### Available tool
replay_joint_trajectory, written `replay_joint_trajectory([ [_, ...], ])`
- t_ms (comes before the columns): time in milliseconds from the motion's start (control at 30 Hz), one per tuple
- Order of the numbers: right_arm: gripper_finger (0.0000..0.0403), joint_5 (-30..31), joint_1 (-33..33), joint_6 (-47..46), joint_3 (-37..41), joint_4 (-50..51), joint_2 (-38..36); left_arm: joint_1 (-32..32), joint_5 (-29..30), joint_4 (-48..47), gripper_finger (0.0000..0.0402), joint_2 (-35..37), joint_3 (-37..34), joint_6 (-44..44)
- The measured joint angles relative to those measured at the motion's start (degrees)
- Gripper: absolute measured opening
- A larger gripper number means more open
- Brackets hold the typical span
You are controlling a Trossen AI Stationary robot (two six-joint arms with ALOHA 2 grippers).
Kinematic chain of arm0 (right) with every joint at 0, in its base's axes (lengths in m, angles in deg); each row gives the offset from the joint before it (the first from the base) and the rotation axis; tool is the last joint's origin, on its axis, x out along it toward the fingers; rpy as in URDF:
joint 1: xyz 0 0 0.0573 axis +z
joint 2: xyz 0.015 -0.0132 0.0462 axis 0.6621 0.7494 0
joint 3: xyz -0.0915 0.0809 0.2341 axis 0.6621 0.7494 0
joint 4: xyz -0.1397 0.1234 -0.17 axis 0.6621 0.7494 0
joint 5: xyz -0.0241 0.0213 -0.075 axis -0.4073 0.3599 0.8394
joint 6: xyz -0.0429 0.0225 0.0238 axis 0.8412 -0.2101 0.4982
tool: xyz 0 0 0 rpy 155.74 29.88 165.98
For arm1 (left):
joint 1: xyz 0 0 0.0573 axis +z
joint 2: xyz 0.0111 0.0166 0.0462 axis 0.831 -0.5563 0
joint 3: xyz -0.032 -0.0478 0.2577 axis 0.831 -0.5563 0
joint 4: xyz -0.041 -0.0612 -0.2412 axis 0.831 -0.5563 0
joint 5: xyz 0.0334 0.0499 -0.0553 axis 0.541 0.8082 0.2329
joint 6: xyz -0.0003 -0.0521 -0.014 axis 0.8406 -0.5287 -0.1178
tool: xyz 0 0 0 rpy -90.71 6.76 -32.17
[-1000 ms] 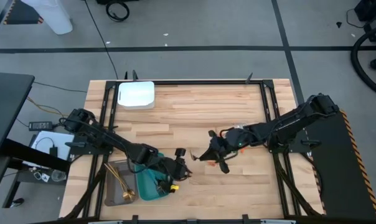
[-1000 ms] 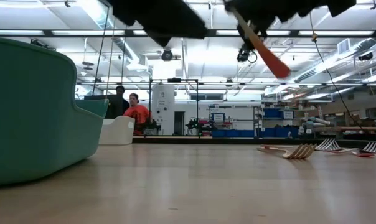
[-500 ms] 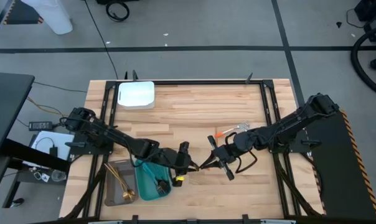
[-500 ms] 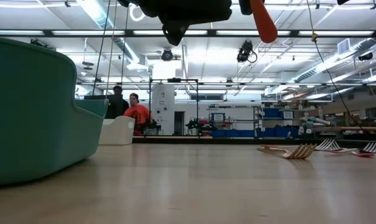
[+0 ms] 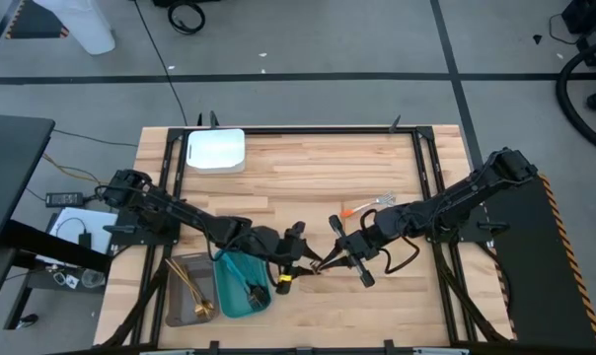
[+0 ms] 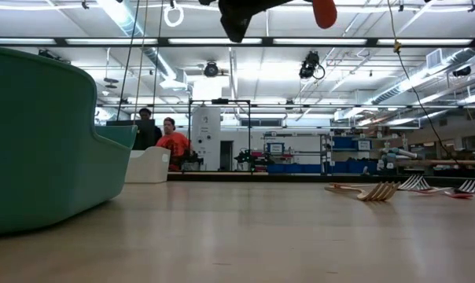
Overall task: Sort silverware by color (type)
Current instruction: Put the orange fork into the white bin
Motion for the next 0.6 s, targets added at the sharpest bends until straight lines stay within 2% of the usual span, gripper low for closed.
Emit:
replay_joint_trajectory([
  [167,0.0017,0.0,0.0,1.0,0.0,-0.9,0.0,0.0,-0.6,4.7,0.0165,0.0,0.0,0.7],
  [400,0.0017,-2.0,0.0,2.2,0.0,-4.7,0.0,1.1,-8.1,10.0,0.0153,0.0,0.0,1.2],
  [600,0.0017,-4.4,0.0,2.2,0.0,-6.3,0.0,1.3,-11.5,14.2,0.0142,0.0,0.0,2.1],
])
